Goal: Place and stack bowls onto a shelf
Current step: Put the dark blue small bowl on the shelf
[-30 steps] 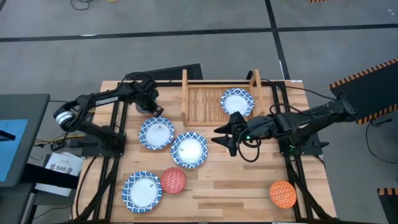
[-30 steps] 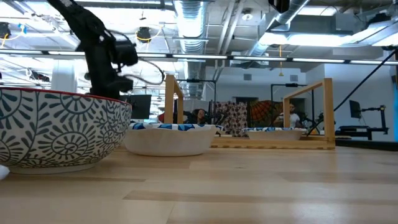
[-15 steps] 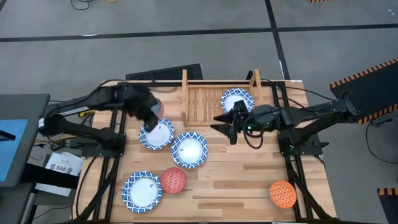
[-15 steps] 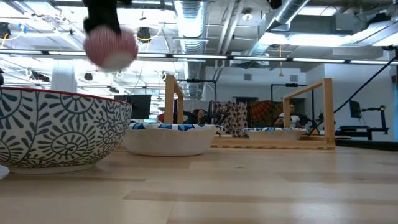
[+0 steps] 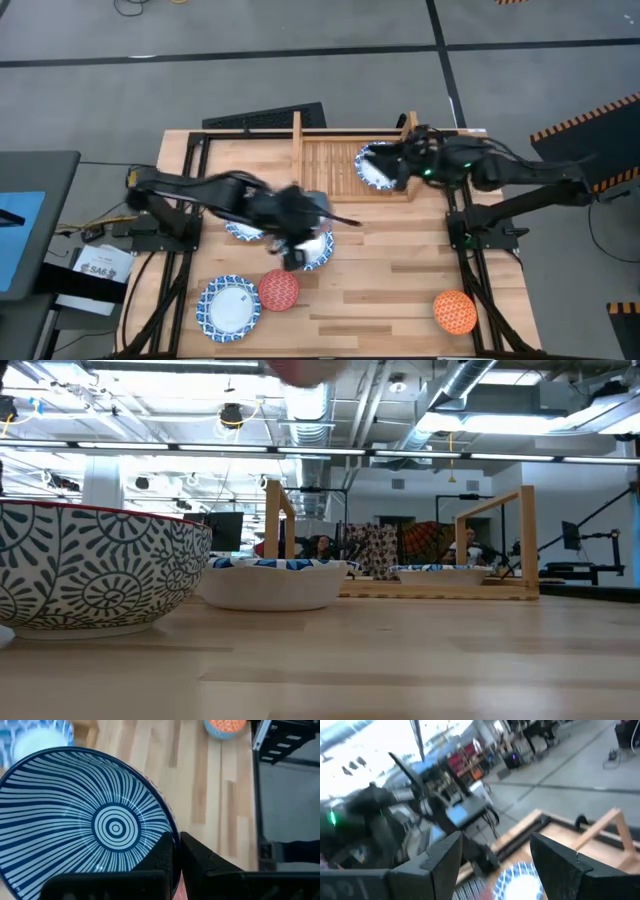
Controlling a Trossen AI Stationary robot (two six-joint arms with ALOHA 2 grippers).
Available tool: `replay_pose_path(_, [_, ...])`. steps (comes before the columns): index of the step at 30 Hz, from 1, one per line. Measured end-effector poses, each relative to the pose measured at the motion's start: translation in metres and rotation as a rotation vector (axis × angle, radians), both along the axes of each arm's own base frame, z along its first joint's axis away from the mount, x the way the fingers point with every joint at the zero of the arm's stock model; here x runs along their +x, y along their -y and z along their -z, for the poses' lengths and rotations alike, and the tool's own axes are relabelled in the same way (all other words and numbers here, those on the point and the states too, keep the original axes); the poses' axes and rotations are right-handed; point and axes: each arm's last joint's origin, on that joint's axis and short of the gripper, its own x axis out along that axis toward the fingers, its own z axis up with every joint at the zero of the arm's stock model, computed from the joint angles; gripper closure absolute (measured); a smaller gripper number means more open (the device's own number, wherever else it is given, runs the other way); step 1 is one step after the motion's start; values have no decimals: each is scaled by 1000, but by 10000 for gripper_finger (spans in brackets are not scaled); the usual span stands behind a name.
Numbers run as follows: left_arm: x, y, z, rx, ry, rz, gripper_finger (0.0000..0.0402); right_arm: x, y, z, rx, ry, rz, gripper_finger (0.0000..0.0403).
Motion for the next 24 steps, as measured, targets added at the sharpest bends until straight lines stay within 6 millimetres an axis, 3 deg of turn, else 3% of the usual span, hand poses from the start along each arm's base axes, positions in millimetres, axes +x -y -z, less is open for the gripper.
replay_pose_path(5, [58,-12,19,96,-14,35,401,-33,4,-18,-25,96,27,143])
replay_pose_path(10, [95,-39,50,175,-96,33,401,-56,3,-28,-40,162,26,143])
replay_pose_path(15, [114,-83,86,250,-196,-58,401,-64,2,-31,-45,181,23,143])
replay_pose_path(24, [135,-166,154,230,-361,-218,401,-48,0,-23,-42,127,5,143])
